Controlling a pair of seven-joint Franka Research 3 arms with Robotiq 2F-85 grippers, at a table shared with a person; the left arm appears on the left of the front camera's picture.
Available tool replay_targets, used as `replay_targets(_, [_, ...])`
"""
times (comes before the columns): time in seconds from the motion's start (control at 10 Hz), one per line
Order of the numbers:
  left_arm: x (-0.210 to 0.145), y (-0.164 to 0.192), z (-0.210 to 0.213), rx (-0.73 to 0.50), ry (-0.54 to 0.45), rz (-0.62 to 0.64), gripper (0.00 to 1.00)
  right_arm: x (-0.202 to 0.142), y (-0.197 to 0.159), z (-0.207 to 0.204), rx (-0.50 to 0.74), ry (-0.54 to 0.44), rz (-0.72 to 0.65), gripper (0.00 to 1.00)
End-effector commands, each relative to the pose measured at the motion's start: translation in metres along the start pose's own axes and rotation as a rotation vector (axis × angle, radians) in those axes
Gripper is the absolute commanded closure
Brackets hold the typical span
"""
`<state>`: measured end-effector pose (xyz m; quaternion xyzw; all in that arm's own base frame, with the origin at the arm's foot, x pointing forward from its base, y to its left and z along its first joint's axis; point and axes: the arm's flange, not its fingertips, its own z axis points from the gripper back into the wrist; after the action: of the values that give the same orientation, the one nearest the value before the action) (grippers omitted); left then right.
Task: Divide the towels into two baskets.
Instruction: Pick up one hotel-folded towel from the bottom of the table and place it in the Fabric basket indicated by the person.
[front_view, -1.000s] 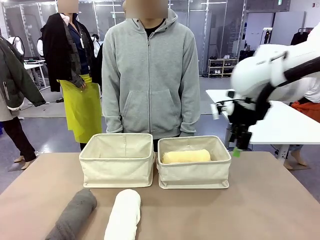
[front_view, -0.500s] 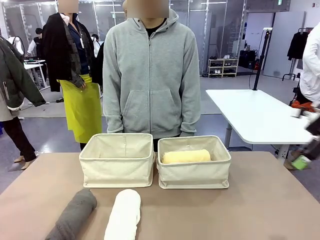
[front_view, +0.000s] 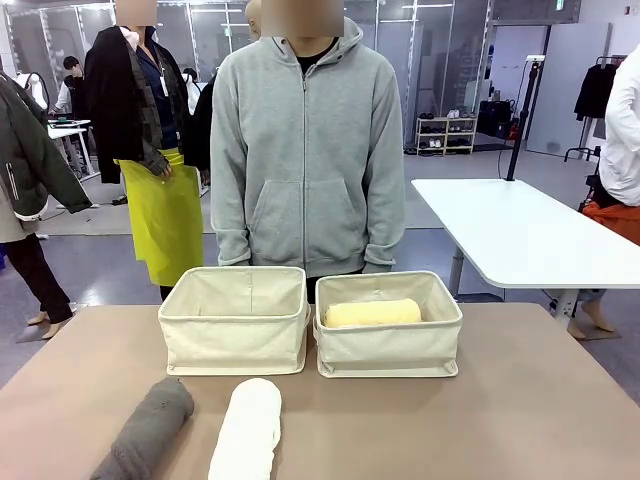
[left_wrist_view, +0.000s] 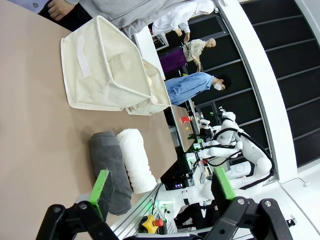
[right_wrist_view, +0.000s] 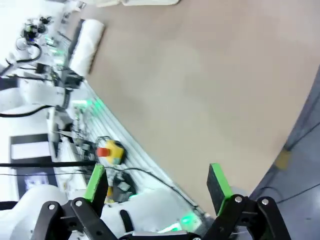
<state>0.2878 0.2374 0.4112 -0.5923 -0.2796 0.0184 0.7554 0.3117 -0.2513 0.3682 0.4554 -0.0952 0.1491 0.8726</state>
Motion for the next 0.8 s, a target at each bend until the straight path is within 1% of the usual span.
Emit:
replay_targets(0.0, [-0.002, -0.002, 0.002, -0.015, -0.010, -0.009, 0.00, -0.011, -0.022, -0.008, 0.170, -0.106, -0.078, 0.00])
replay_targets(0.1, [-0.002, -0.002, 0.002, -0.015, -0.010, -0.009, 0.00, -0.026, -0.032, -0.011, 0.217, -0.138, -0.095, 0.00])
replay_targets(0.2, [-0.002, -0.002, 0.002, -0.015, -0.010, -0.009, 0.00, -0.035, -0.037, -0.013, 0.232, -0.159, -0.112, 0.00])
replay_targets(0.3, [-0.002, -0.002, 0.002, -0.015, -0.010, -0.009, 0.00, -0.037, -0.040, -0.015, 0.238, -0.156, -0.107, 0.00])
replay_targets(0.4, [-0.002, -0.002, 0.002, -0.015, -0.010, -0.009, 0.00, -0.035, -0.034, -0.017, 0.203, -0.108, -0.128, 0.00])
replay_targets(0.7, [-0.002, -0.002, 0.002, -0.015, -0.010, -0.009, 0.00, -0.035, -0.034, -0.017, 0.203, -0.108, -0.128, 0.00])
